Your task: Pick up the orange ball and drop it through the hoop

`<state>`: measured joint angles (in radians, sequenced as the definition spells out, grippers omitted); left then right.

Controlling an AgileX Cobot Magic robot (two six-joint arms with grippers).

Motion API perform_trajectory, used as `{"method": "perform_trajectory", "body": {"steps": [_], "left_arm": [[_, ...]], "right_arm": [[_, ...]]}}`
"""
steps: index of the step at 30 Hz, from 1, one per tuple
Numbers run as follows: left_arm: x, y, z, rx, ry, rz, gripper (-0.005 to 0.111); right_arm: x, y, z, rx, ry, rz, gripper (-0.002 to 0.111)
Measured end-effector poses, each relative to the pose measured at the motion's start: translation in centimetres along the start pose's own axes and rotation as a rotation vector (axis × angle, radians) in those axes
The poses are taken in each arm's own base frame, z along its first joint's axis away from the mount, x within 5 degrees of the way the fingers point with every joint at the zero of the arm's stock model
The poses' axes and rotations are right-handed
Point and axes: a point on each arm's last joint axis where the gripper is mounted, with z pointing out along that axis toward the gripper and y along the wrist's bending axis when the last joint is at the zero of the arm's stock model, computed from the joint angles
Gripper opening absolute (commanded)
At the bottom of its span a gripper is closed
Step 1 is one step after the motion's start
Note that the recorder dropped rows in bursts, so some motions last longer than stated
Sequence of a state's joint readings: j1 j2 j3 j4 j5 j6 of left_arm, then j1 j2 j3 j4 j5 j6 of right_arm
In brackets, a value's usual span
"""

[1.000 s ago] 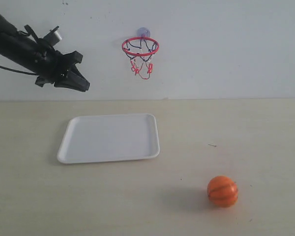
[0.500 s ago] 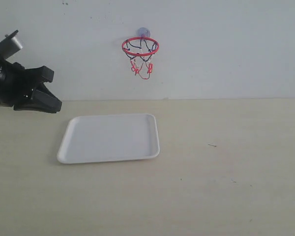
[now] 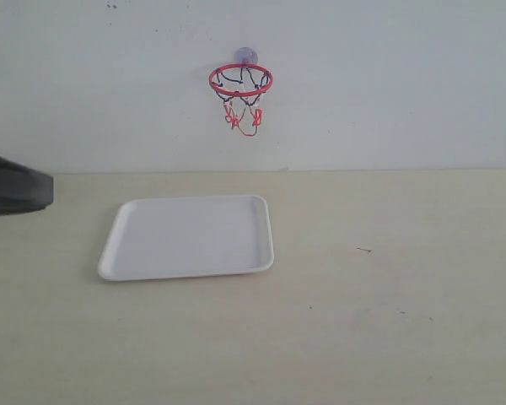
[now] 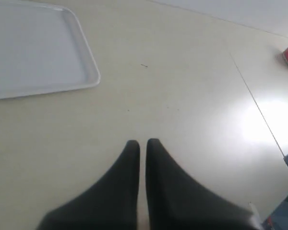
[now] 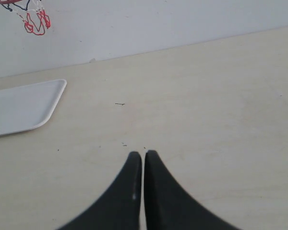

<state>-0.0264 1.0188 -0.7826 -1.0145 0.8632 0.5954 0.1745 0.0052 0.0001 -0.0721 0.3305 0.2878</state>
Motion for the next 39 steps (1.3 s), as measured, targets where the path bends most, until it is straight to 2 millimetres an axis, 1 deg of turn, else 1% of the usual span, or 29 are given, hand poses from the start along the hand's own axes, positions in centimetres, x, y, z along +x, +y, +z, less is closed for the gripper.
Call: {"method": "perform_trajectory", "body": {"steps": [2,5,8,11,15,21,30,35,39], "left_arm": [[1.8,-0.6,-1.1,0.016,-0.013,0.01,0.004],[3.9,-1.5,-2.4,0.036,-0.035,0.039,0.004],[5.6,-2.5,-3.6,0.074,-0.036,0.083,0.004],[6.7,-3.7,-5.0,0.107,-0.056,0.139,0.004],[7.4,-4.7,-6.2,0.122,-0.101,0.191,0.004],[8.1,-5.4,-7.2,0.132,-0.137,0.231,0.004],[8.1,-5.4,-7.2,0.133,-0.139,0.233,0.004],[7.8,-5.3,-7.2,0.118,-0.174,0.249,0.004],[7.1,-5.5,-7.4,0.133,-0.257,0.211,0.004]], "right_arm": [[0.0,0.0,0.0,0.0,0.0,0.0,0.001],[0.0,0.0,0.0,0.0,0.0,0.0,0.001],[0.0,0.0,0.0,0.0,0.0,0.0,0.001],[0.0,0.0,0.0,0.0,0.0,0.0,0.001],[0.0,0.0,0.0,0.0,0.0,0.0,0.001],[0.0,0.0,0.0,0.0,0.0,0.0,0.001],[0.0,0.0,0.0,0.0,0.0,0.0,0.001],[0.0,0.0,0.0,0.0,0.0,0.0,0.001],[0.0,0.0,0.0,0.0,0.0,0.0,0.001]]}}
